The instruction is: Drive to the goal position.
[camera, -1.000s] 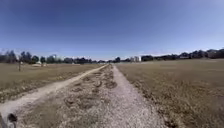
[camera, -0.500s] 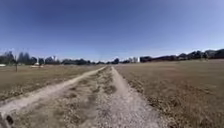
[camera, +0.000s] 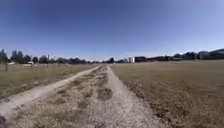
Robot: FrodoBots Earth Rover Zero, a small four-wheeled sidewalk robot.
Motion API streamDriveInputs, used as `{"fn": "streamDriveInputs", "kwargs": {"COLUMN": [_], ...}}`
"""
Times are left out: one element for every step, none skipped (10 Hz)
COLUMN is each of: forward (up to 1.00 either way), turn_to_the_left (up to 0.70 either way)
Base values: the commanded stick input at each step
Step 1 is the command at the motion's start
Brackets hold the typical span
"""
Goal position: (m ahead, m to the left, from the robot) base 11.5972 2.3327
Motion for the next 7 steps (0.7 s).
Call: {"fn": "streamDriveInputs", "kwargs": {"forward": [0.70,0.70,0.70,0.70,0.70,0.70,0.70], "turn_to_the_left": [-0.12,-0.04,0.00,0.00,-0.06,-0.16,-0.21]}}
